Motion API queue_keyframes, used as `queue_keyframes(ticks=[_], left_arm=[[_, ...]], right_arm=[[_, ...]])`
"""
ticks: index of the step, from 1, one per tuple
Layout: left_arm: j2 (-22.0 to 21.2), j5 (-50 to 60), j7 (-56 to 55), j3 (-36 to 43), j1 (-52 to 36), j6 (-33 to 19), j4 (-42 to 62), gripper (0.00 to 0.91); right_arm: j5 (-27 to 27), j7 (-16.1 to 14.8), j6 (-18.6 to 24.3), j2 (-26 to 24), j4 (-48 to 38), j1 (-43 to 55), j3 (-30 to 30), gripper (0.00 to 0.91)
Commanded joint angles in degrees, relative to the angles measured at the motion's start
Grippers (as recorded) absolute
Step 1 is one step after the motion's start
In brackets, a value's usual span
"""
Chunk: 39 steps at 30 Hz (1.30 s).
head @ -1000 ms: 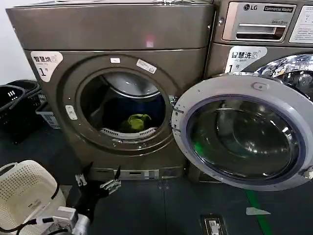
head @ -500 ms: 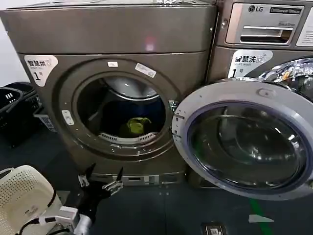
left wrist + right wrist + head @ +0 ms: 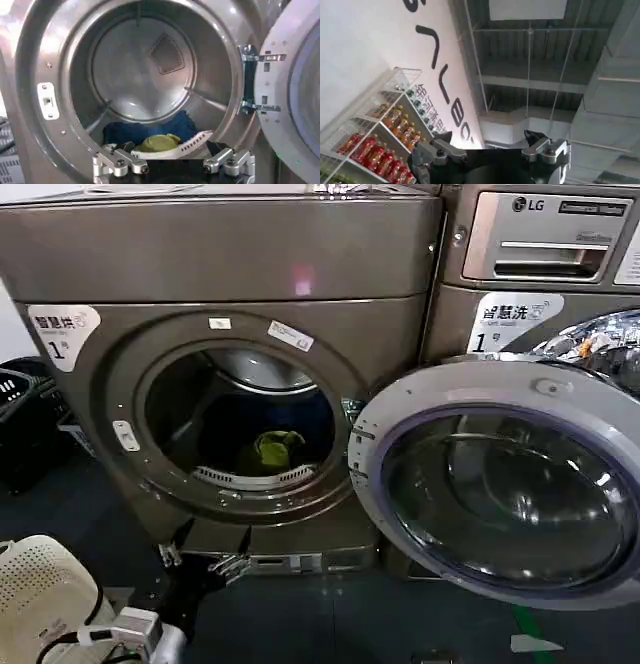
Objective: Grasp the clothes from the dryer.
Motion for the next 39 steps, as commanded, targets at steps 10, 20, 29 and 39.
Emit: queue_keyframes(ticks=[10,20,29,39], left_arm=[[-0.02,0.23,0.21,0.11,-0.26,0.03,0.55,0.907],[0.09,0.36,0.23,0.04,-0.21,-0.06,0.38,0.907],[0.29,0.17,0.17,-0.12,-0.25,0.02,0.39,0.907],[0.5,0.04,-0.29,-0.58,-0.46,-0.2,0.67,0.907]], right_arm=[[-0.12,-0.11,-0.15,0.11,0.48,0.43,-0.59,0.907],[0.09,-0.39,-0.29,0.39,1.38,0.36,-0.64,0.907],[0.8,-1.06,-0.01,0.59,1.77,-0.36,0.35,0.907],[1.28,-1.11,0.01,0.69,2.17,-0.55,0.75,0.907]])
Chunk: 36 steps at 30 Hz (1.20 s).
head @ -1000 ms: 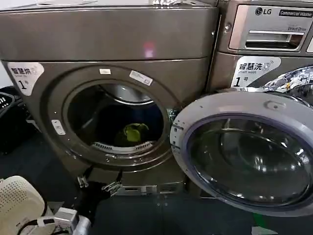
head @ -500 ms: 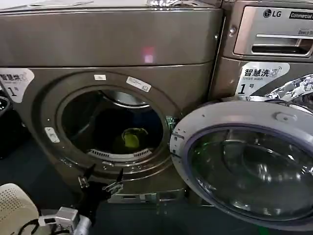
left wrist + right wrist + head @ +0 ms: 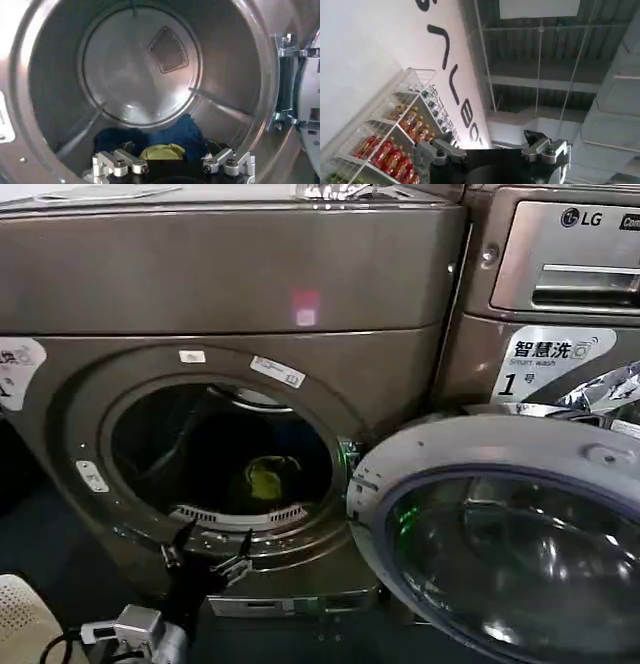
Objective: Grasp the clothes from the dryer.
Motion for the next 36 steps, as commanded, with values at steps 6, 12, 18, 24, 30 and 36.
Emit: queue_keyframes(ticks=[6,12,18,24,30,36], left_arm=[[0.16,-0.02,-0.13,-0.25,-0.09,0.01,0.07,0.907],[0.26,0.74,-0.1,-0.39,-0.38,0.59,-0.18,0.907],[0.54,1.6,-0.12,-0.92,-0.98,0.83,-0.13,0.907],[1.52,6.4,2.12,-1.44,-2.25,0.31,0.09,0.907],[3.75,22.93,6.22,-1.59,-4.54,-4.39,2.6,0.907],[5.57,38.08,8.98,-2.15,-10.84,-10.58,9.34,0.907]], right_arm=[[0.61,0.01,-0.02,0.12,0.27,-0.27,0.4,0.907],[0.74,0.23,-0.16,0.34,0.73,-0.63,1.01,0.907],[0.4,0.46,-0.49,0.47,0.93,-0.81,1.22,0.907],[0.04,1.21,-1.16,0.84,1.4,-0.83,1.53,0.907],[-1.53,1.84,-1.32,0.93,1.49,-1.03,2.31,0.907],[-2.06,2.73,-1.83,1.15,1.59,-2.35,4.0,0.907]])
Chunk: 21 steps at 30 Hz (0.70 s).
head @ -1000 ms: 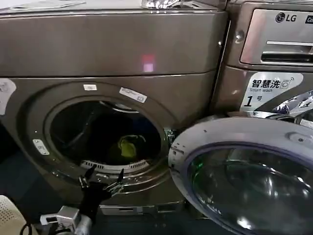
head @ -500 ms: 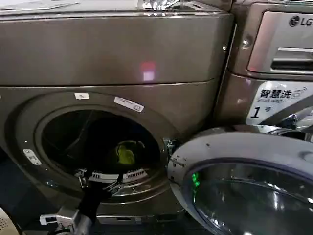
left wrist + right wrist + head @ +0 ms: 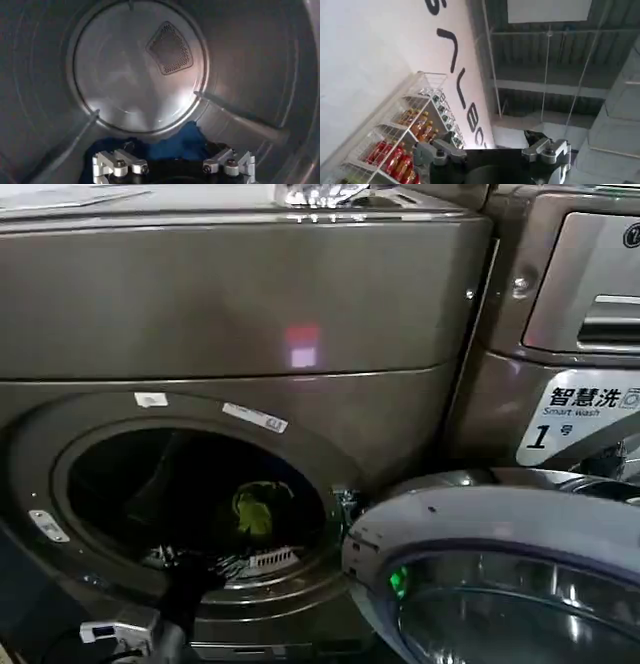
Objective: Grasp the clothes from the dryer.
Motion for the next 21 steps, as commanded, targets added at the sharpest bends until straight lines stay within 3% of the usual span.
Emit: queue_keyframes(ticks=[1,4,8,10,15,17,21], left_arm=[[2.41,26.85,6.18,-0.25,-7.59,-8.56,8.04,0.907],[1.69,37.92,14.57,-0.46,-10.72,-11.29,10.23,0.907],[1.06,41.65,23.87,0.17,-15.99,-11.49,11.95,0.907],[1.29,45.9,34.92,0.08,-17.79,-11.71,12.0,0.907],[2.3,47.97,50.13,0.35,-22.69,-14.06,13.14,0.907],[2.58,46.32,60.02,0.44,-25.35,-11.67,13.21,0.907],[4.69,43.22,69.53,0.99,-28.73,-10.73,14.89,0.907]], right_arm=[[-1.05,0.58,-0.27,0.07,0.04,-1.12,1.54,0.907],[-1.08,0.51,-0.28,0.14,-0.01,-2.46,2.93,0.907],[-1.01,0.42,-0.31,0.21,0.19,-3.71,4.08,0.907],[-0.9,0.28,-0.35,0.34,0.45,-4.48,4.65,0.907],[-0.69,0.02,-0.35,0.58,0.59,-5.91,5.99,0.907],[-0.53,-0.18,-0.38,0.85,0.95,-6.25,6.23,0.907],[-0.22,-1.04,-0.34,1.91,2.08,-6.85,6.85,0.907]])
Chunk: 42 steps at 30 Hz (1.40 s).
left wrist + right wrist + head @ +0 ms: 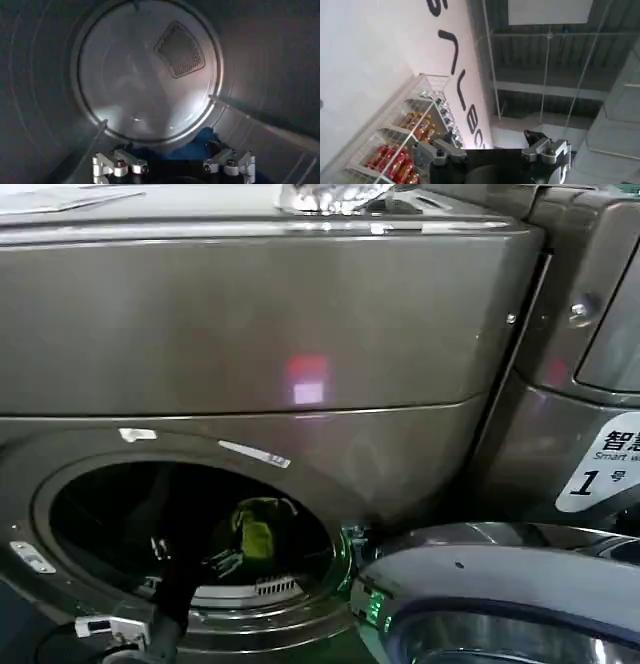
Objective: Grasp the clothes from the dryer.
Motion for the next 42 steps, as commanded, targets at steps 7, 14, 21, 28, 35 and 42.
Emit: queue_keyframes(ticks=[7,14,21,28,35,42], left_arm=[[10.68,-1.52,36.04,3.78,-14.9,-4.43,8.64,0.907],[15.44,-7.83,36.1,9.78,-18.22,-2.67,13.19,0.907],[15.19,-5.36,36.11,11.58,-21.63,-4.54,17.14,0.907],[13.87,-3.96,36.11,13.12,-24.39,-6.0,21.29,0.907],[13.4,-1.65,36.13,13.84,-25.17,-7.17,23.65,0.907],[13.53,3.06,36.07,13.75,-24.87,-5.91,25.87,0.907]], right_arm=[[0.86,-0.73,-0.06,1.84,2.27,-1.46,0.58,0.907],[0.65,-0.78,-0.07,1.82,2.39,0.31,-2.55,0.907],[0.56,-0.97,-0.03,2.08,2.76,1.25,-4.44,0.907],[0.68,-1.17,0.09,2.18,2.61,0.64,-4.28,0.907],[0.65,-1.22,0.11,2.27,2.88,0.9,-4.85,0.907],[0.5,-1.27,0.31,2.28,3.12,1.46,-5.44,0.907]])
